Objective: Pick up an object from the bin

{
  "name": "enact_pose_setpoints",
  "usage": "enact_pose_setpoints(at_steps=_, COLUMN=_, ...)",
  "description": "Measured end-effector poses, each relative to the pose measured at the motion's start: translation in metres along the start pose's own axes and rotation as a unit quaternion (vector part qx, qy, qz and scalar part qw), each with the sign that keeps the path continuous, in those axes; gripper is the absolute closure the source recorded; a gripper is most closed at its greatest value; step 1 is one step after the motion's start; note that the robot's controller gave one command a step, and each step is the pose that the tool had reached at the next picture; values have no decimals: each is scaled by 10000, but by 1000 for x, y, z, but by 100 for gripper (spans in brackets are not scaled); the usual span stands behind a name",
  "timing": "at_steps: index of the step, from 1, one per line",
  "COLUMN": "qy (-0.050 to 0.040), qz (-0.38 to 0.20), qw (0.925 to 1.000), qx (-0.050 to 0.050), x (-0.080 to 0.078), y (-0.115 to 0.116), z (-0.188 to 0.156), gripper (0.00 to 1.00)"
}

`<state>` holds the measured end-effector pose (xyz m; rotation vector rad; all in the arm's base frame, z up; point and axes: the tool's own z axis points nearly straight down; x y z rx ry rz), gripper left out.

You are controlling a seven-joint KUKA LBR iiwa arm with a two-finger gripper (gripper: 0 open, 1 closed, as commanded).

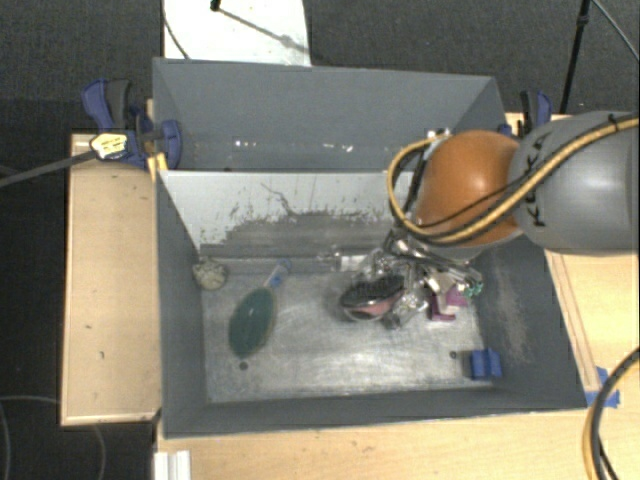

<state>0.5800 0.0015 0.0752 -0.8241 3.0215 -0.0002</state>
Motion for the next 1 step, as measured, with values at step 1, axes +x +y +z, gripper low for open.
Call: enact_pose_setpoints(at_steps=1, qy=8, qz=-992, qw=9951, qx=14, x=30, y=-14, z=-158, gripper=100)
